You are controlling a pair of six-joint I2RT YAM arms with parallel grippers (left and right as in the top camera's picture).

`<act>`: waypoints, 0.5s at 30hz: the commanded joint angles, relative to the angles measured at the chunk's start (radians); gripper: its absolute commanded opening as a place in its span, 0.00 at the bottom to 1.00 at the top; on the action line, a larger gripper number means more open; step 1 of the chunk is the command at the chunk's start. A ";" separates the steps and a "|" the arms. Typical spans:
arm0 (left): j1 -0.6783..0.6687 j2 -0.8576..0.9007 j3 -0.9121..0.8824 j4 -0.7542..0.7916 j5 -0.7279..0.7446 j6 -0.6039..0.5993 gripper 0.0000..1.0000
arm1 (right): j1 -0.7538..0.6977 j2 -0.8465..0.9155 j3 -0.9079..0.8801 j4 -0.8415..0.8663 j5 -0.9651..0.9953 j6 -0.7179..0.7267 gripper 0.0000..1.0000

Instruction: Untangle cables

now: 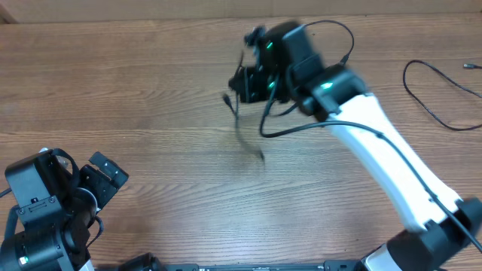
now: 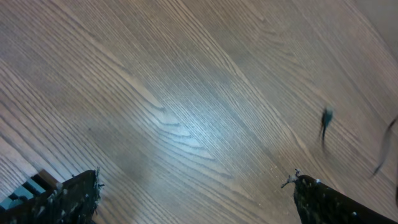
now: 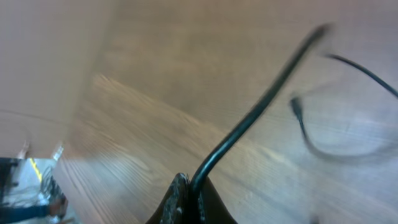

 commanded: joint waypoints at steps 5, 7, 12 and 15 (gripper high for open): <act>0.005 -0.002 0.011 0.002 -0.013 0.015 1.00 | -0.003 -0.090 0.248 -0.237 0.096 -0.143 0.04; 0.005 -0.002 0.011 0.002 -0.013 0.015 1.00 | -0.004 -0.120 0.271 -0.286 0.188 -0.143 0.04; 0.005 -0.002 0.011 0.002 -0.013 0.015 1.00 | -0.005 -0.212 0.278 -0.380 0.381 -0.142 0.04; 0.005 -0.002 0.011 0.002 -0.014 0.015 1.00 | -0.005 -0.271 0.278 -0.410 0.466 -0.142 0.04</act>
